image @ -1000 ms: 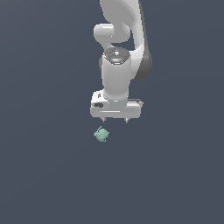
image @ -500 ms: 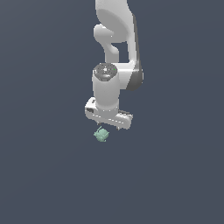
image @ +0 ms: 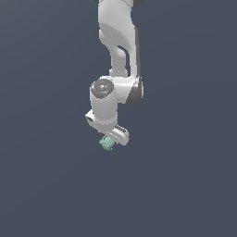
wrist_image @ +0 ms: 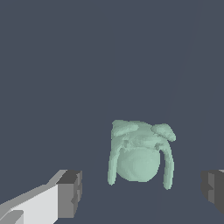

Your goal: Pick up the object and move it to a goal position.

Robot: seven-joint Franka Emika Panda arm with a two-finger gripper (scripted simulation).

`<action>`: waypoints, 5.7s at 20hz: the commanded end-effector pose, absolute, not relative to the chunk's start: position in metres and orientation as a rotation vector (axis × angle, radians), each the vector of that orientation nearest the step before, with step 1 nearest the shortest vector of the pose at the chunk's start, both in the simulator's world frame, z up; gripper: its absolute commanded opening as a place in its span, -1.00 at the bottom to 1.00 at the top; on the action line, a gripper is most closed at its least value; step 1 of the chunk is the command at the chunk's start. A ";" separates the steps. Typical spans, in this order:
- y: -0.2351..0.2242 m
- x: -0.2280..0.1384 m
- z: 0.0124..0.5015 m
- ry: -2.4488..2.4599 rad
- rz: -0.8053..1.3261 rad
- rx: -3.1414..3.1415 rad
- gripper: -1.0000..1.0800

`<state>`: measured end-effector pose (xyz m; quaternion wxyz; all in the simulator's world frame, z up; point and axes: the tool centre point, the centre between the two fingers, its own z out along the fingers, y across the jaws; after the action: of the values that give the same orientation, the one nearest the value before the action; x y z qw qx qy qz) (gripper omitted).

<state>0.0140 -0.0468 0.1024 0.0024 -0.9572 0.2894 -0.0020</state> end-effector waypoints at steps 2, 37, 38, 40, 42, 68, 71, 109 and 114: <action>-0.053 0.013 0.095 0.989 -0.003 -2.980 0.92; -0.057 0.013 0.041 1.040 -0.002 -2.964 -1.00; -0.057 0.013 0.041 1.040 -0.002 -2.964 -1.00; -0.057 0.014 0.044 1.040 -0.002 -2.964 -1.00; -0.058 0.015 0.049 1.040 -0.002 -2.964 -1.00; -0.075 0.074 0.265 1.042 -0.002 -2.966 -1.00; -0.077 0.081 0.289 1.041 -0.001 -2.966 -1.00; -0.087 0.124 0.417 1.038 0.000 -2.965 -1.00; -0.087 0.124 0.418 1.038 0.000 -2.965 -1.00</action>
<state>0.1238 -0.0871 0.4172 0.0000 -0.9438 0.3305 0.0002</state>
